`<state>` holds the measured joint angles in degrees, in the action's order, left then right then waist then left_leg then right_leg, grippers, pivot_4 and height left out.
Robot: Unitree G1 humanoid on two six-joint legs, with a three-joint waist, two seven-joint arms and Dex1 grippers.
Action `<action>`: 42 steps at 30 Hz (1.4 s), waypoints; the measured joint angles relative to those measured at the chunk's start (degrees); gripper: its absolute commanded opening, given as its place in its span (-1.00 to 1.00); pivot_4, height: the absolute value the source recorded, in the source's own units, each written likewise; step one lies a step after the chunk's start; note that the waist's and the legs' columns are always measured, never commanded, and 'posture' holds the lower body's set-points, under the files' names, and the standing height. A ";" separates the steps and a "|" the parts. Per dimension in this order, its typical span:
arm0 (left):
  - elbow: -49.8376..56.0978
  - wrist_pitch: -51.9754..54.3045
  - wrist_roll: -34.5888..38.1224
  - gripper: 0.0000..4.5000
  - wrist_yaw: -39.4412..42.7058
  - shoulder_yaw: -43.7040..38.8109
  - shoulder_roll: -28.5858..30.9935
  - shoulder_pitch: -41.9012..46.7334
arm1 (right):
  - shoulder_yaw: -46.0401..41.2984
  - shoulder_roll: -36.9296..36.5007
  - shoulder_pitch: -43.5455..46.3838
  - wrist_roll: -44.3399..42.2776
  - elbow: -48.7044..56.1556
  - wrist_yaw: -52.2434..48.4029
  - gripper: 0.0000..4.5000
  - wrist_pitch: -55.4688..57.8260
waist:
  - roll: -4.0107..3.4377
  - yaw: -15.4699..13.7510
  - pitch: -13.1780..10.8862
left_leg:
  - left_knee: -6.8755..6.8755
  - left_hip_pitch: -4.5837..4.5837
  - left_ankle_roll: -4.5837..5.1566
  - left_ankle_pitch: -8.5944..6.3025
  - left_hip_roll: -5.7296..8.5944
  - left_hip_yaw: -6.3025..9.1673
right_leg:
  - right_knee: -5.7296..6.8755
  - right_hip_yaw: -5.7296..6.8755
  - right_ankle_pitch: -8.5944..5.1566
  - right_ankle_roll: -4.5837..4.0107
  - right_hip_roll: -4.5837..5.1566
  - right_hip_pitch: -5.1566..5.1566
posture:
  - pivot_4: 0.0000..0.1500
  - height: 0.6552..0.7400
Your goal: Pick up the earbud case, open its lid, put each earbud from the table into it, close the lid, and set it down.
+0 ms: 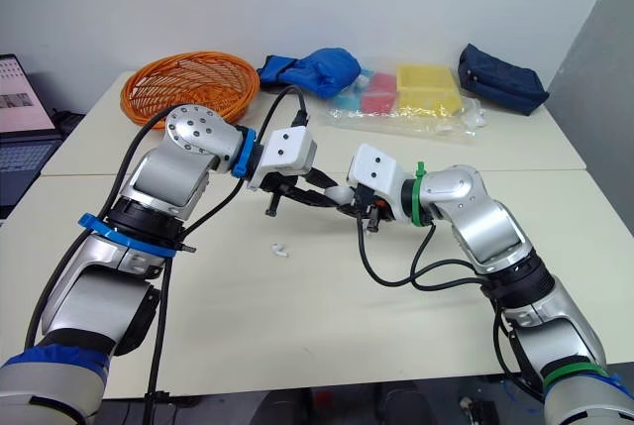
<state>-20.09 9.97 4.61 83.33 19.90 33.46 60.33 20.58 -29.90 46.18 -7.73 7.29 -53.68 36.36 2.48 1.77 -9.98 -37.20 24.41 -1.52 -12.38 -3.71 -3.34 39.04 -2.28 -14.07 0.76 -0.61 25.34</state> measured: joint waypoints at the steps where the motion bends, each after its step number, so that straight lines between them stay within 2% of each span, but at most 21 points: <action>1: 0.00 -0.01 -0.09 -0.67 -0.03 0.00 0.00 0.00 | 0.00 0.05 0.04 0.00 -0.18 -0.02 -0.61 -0.12 | 0.00 0.00 0.00 | 0.00 0.00 0.00 0.00 0.00 0.00 | 0.00 0.00 0.00 0.00 0.00 0.00 | 1.00 1.00; 9: 0.00 -0.01 -0.53 -0.67 -0.17 0.00 -0.03 0.00 | 0.09 0.30 0.11 0.30 -0.95 -0.30 -0.61 -1.06 | 0.00 0.00 0.00 | 0.00 0.00 0.00 0.00 0.00 0.00 | 0.00 -0.01 0.00 0.00 0.00 0.00 | 1.00 1.00; 13: 0.00 1.10 -0.47 -0.67 -0.49 -0.02 -0.08 -0.04 | 0.08 0.26 0.11 0.70 -1.44 -0.47 -0.05 -1.74 | 0.00 0.00 0.00 | -0.01 0.00 0.00 0.00 0.00 0.00 | 0.01 0.00 0.00 0.00 0.00 0.00 | 1.00 1.00; 19: 0.01 8.32 2.63 -0.67 -2.53 -3.05 -1.65 -1.59 | -1.99 -1.67 -0.07 -0.79 -1.15 -1.77 0.93 -1.56 | 0.00 -0.02 0.00 | -0.02 0.00 0.00 0.00 0.01 -0.01 | 0.00 -0.01 0.00 0.00 0.01 -0.01 | 1.00 1.00; 20: 0.25 9.83 3.75 -0.67 -2.74 -3.97 -1.73 -2.60 | -3.74 -2.73 -0.74 -2.39 -0.27 -2.51 0.98 -0.32 | 0.00 -0.03 0.00 | -0.02 0.00 0.00 0.00 0.01 0.00 | 0.00 0.00 0.00 0.00 0.01 -0.01 | 1.00 1.00; 23: 1.18 16.37 7.79 -0.67 -3.54 -7.39 -1.46 -7.01 | -10.50 -5.84 -3.43 -8.47 3.85 -3.83 0.98 5.31 | 0.00 0.04 0.00 | -0.01 0.00 0.00 0.00 -0.01 0.01 | 0.01 0.00 0.00 0.00 0.02 -0.01 | 1.00 1.00; 28: 9.06 29.54 18.31 -0.67 -8.76 -16.21 -3.62 -15.18 | -17.59 -3.68 -3.53 -13.95 9.95 0.98 0.98 10.55 | -0.01 0.29 0.01 | 0.00 -0.08 0.00 0.00 -0.04 0.12 | 0.08 0.01 0.00 0.00 0.00 -0.06 | 1.00 1.00; 30: 11.54 32.72 21.64 -0.67 -11.21 -18.67 -4.39 -18.03 | -17.59 -3.22 -3.52 -14.48 11.47 2.37 0.98 10.97 | -0.01 0.17 0.01 | -0.04 -0.10 -0.01 0.00 -0.03 0.11 | 0.13 0.01 0.00 0.00 0.00 -0.07 | 1.00 1.00; 35: 15.74 36.05 24.80 -0.67 -16.63 -20.83 -5.29 -20.60 | -15.75 -3.55 -3.46 -14.93 12.51 3.40 0.98 11.56 | -0.01 0.02 0.00 | -0.38 -0.09 0.00 0.01 -0.01 0.10 | 0.13 0.01 0.01 0.04 0.02 -0.24 | 1.00 1.00; 42: 19.37 37.42 27.62 -0.67 -19.08 -20.93 -5.53 -20.83 | -11.80 -3.54 -2.23 -13.50 9.43 3.69 0.98 9.66 | -0.01 0.03 0.01 | -0.69 -0.05 0.00 0.00 -0.01 0.07 | 0.11 -0.06 0.12 0.30 0.02 -0.28 | 1.00 1.00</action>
<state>-0.72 47.38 32.23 64.25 -1.04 27.93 39.50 8.78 -33.44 43.95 -21.23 16.72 -49.99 46.02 2.47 1.80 -9.97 -37.89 24.36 -1.51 -12.38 -3.72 -3.28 39.16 -2.35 -13.94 1.06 -0.59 25.06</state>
